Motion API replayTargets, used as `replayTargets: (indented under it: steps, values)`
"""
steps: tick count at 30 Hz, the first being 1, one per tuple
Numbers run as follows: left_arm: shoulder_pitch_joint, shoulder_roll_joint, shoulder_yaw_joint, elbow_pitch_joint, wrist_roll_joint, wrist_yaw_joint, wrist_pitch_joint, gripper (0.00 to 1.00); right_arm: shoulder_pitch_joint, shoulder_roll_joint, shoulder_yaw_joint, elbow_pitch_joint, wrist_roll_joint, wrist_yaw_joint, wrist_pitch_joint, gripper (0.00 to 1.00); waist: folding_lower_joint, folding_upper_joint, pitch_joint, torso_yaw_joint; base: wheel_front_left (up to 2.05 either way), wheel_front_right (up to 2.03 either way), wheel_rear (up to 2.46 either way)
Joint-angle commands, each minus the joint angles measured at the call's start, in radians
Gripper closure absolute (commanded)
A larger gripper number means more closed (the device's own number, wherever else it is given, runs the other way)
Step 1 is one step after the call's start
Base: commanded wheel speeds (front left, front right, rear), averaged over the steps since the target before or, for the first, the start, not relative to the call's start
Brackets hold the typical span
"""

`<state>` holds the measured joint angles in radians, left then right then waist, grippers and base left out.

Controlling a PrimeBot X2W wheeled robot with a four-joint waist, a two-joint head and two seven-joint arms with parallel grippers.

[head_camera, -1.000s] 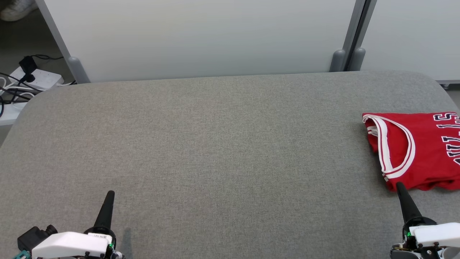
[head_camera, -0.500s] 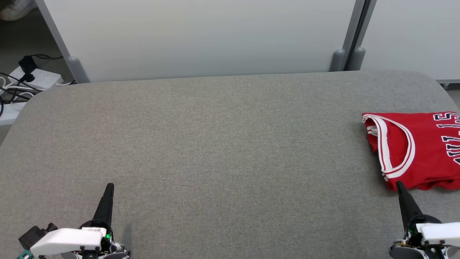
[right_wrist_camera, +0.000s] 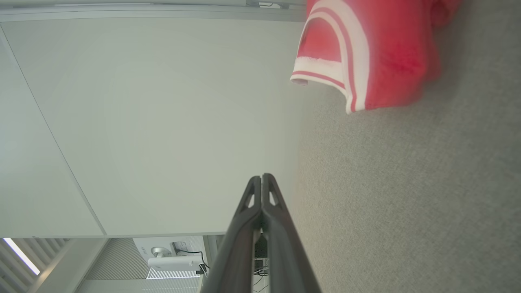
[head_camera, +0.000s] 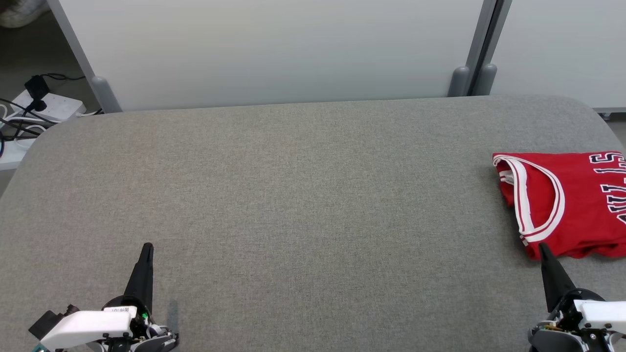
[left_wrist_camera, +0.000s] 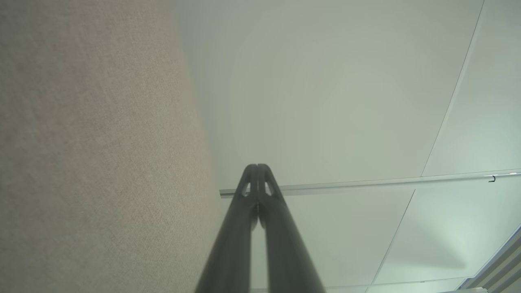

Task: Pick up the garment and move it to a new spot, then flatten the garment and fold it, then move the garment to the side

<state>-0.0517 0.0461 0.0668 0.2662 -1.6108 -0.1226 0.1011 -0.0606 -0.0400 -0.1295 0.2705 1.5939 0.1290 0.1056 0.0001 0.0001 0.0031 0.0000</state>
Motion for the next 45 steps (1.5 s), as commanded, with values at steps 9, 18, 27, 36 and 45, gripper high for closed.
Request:
replayTargets:
  steps: [9, 18, 27, 36, 45]
  values:
    - [-0.056, 0.011, 0.038, -0.021, -0.005, -0.008, 0.005, 1.00, -0.047, -0.010, 0.015, -0.026, 0.014, 0.002, 0.008, 1.00, 0.0000, -0.0001, 0.000, 0.000, 0.00, 0.00, 0.00]
    - [-0.056, 0.010, 0.039, -0.021, -0.004, -0.008, 0.006, 1.00, -0.047, -0.010, 0.015, -0.026, 0.014, 0.002, 0.008, 1.00, 0.0000, -0.0001, 0.000, 0.000, 0.00, 0.00, 0.00]
    - [-0.056, 0.009, 0.040, -0.021, -0.003, -0.008, 0.007, 1.00, -0.047, -0.010, 0.015, -0.026, 0.014, 0.002, 0.008, 1.00, 0.0000, -0.0001, 0.000, 0.000, 0.00, 0.00, 0.00]
    - [-0.056, 0.009, 0.041, -0.021, -0.002, -0.008, 0.008, 1.00, -0.047, -0.010, 0.015, -0.026, 0.014, 0.002, 0.008, 1.00, 0.0000, -0.0001, 0.000, 0.000, 0.00, 0.00, 0.00]
    - [-0.056, 0.008, 0.042, -0.021, -0.001, -0.008, 0.008, 1.00, -0.047, -0.010, 0.015, -0.026, 0.014, 0.002, 0.008, 1.00, 0.0000, -0.0001, 0.000, 0.000, 0.00, 0.00, 0.00]
